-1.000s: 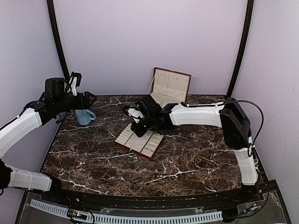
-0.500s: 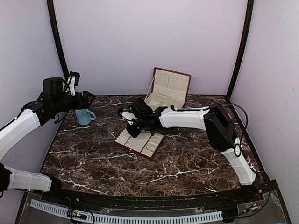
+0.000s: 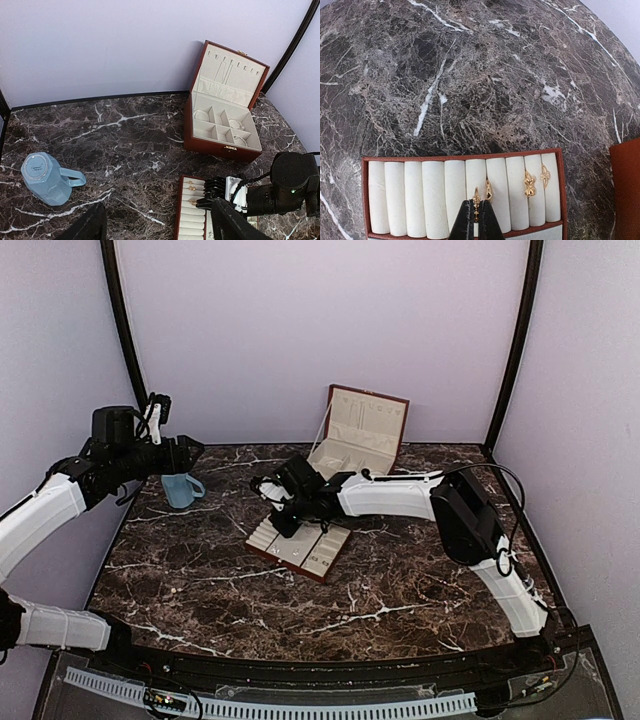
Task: Organize the mixed jewelry
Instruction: Place the ring in the ring tray.
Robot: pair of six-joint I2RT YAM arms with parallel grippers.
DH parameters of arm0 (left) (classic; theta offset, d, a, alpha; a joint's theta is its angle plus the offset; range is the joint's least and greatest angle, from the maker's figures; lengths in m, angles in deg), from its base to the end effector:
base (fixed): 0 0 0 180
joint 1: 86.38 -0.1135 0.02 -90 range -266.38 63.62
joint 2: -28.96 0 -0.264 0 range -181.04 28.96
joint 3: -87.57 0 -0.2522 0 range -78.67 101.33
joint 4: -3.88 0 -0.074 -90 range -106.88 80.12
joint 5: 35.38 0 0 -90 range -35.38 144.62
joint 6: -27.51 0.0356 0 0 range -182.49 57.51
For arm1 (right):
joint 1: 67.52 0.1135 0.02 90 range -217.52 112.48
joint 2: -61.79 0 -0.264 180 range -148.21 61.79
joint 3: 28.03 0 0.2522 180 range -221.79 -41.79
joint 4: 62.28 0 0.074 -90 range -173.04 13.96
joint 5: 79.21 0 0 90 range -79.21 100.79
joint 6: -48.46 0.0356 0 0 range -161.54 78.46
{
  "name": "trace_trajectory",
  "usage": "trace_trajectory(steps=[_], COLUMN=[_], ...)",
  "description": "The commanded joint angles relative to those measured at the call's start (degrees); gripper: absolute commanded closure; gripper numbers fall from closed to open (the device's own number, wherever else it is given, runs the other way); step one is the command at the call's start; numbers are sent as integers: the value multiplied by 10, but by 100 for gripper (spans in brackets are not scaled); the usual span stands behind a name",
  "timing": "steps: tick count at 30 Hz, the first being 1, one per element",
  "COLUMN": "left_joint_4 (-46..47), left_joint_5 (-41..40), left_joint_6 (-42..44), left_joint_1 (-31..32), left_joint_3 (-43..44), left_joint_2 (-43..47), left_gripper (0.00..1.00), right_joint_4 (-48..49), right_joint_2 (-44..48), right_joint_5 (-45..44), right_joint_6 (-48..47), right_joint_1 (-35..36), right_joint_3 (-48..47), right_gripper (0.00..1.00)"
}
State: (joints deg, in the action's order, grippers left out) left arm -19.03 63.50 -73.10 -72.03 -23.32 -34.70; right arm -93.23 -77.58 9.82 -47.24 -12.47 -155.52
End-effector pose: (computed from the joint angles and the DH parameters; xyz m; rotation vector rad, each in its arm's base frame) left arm 0.2487 -0.0693 0.3413 0.1695 1.8882 -0.4436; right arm 0.3142 0.4484 0.1590 -1.1832 2.0360 0.4111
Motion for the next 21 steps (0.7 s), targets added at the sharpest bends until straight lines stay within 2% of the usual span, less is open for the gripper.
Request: trace_trajectory(steps=[1, 14, 21], left_joint_4=[-4, -4, -4], left_joint_5=[-3, -1, -1], left_joint_6=[7, 7, 6], left_joint_1=[-3, -3, -3], left_joint_3=[11, 11, 11], left_joint_2=[13, 10, 10], left_gripper=[26, 26, 25], right_joint_4=[1, -10, -12], right_joint_2=[-15, -17, -13], right_joint_5=[7, 50, 42], right_joint_6=[-8, -15, -17], right_joint_1=[1, 1, 1], right_joint_3=[-19, -15, -9], right_gripper=[100, 100, 100])
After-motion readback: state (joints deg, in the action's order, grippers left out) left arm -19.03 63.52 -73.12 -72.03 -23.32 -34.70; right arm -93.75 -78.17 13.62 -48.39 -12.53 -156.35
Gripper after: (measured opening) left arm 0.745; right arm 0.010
